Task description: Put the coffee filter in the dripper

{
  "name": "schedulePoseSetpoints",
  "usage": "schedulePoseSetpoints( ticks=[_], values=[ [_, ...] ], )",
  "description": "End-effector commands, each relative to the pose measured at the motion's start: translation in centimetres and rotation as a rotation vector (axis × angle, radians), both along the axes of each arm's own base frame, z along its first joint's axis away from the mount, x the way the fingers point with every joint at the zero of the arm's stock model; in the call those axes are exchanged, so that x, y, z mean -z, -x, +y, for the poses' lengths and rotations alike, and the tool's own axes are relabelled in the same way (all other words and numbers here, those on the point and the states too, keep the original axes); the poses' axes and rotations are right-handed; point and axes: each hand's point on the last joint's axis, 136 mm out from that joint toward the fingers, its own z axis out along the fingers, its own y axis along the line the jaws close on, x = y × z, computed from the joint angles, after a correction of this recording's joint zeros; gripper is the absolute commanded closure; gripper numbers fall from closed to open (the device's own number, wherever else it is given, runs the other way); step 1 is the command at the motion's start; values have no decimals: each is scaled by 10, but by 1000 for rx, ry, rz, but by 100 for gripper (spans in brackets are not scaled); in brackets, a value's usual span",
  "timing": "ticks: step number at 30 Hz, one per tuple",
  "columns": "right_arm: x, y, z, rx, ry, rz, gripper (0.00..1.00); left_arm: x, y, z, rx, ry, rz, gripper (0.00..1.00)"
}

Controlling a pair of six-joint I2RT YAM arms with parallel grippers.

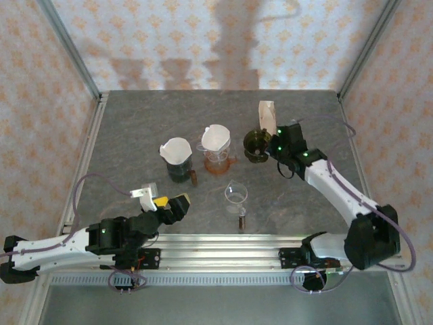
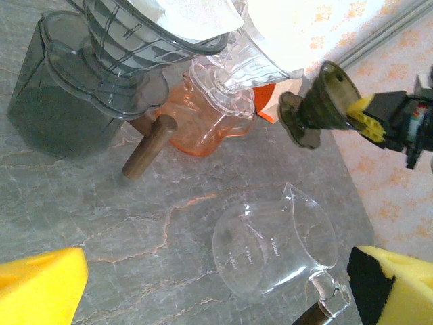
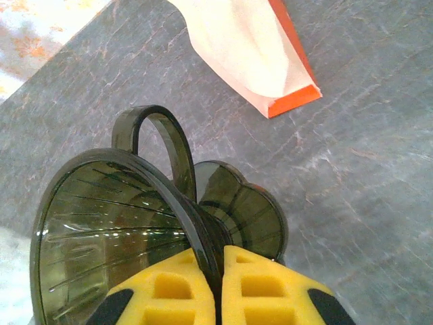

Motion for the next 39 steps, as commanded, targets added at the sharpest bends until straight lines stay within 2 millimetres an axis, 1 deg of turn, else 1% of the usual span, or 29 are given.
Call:
schedulePoseSetpoints(
  ticks=[1, 5, 6, 8, 12, 16, 19, 24, 29, 35, 37, 39],
  values=[
    [-16, 36, 2, -103, -16, 4, 100, -3, -2, 5, -29, 15, -14, 0],
    [-32, 70, 13, -225, -46, 0, 100, -2, -1, 8, -34, 19, -13, 0],
    [-32, 80, 18, -264, -50, 14, 100, -1, -1, 8, -34, 20, -13, 0],
    [-35, 94, 28, -326, -57, 27, 100, -1, -2, 8, -37, 25, -14, 0],
    [-32, 120, 53, -453, -76, 78, 100, 0, -2, 8, -39, 24, -15, 0],
    [-27, 136, 79, -544, -68, 95, 100, 1, -2, 7, -41, 22, -12, 0],
    [-23, 138, 86, -560, -51, 103, 100, 2, -2, 6, -40, 24, -7, 0],
    [-18, 138, 87, -560, -31, 115, 100, 3, -2, 7, -40, 27, -4, 0],
    [-18, 134, 85, -548, -8, 111, 100, 4, -2, 8, -44, 28, -5, 0],
    [-12, 132, 89, -550, -8, 138, 100, 5, -2, 7, -44, 26, -4, 0],
    [-10, 132, 89, -546, -7, 144, 95, 6, -2, 8, -45, 26, -3, 0],
    [-8, 132, 89, -542, -5, 152, 87, 7, -2, 8, -44, 25, -3, 0]
  ],
)
